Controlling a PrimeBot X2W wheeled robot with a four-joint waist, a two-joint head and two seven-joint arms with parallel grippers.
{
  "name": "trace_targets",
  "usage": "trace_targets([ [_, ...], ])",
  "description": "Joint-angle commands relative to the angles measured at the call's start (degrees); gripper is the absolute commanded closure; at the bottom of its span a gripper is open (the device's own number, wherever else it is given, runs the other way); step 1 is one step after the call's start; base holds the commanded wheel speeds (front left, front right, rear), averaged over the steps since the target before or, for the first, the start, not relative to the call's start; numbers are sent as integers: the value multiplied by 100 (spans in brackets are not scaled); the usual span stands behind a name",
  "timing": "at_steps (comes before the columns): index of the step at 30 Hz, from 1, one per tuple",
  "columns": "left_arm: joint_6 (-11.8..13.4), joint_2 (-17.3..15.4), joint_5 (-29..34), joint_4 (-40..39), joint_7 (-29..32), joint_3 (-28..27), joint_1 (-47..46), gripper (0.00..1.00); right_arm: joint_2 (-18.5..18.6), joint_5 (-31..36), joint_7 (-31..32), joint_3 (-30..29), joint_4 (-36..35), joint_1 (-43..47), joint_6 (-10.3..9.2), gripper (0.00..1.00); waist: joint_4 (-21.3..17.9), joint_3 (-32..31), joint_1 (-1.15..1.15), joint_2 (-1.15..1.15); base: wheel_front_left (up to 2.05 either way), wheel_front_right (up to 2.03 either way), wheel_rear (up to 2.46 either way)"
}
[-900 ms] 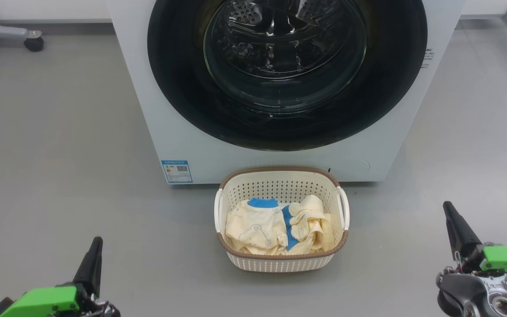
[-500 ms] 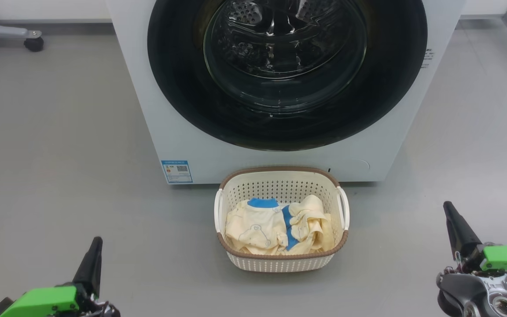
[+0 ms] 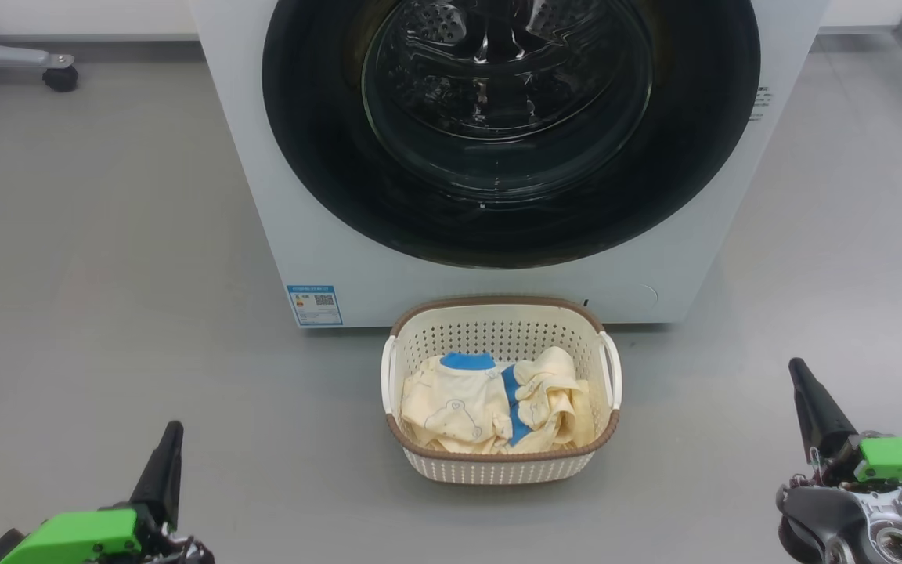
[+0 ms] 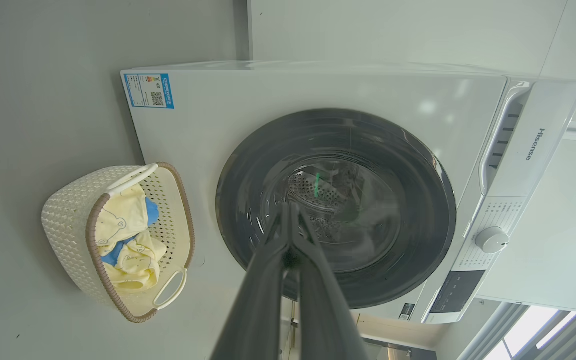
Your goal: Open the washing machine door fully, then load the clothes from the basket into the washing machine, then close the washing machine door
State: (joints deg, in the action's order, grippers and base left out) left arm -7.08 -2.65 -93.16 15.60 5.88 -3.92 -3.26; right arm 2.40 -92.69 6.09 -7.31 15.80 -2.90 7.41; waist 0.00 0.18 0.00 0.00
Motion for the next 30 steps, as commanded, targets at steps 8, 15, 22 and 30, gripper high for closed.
trace_targets([
  [8,-41,-49,72,-157,34,-228,-290,100,57,46,33,87,-179,-328,8,100,0,0,0,0,0,0,0],
  [15,-41,-46,76,-157,38,-232,-290,100,56,48,35,85,-178,-328,8,100,0,0,0,0,0,0,0],
  [22,-41,-44,79,-157,40,-236,-290,100,55,49,36,84,-178,-328,8,100,0,0,0,0,0,0,0],
  [30,-41,-41,82,-156,43,-239,-291,100,54,50,37,82,-178,-328,8,100,0,0,0,0,0,0,0],
])
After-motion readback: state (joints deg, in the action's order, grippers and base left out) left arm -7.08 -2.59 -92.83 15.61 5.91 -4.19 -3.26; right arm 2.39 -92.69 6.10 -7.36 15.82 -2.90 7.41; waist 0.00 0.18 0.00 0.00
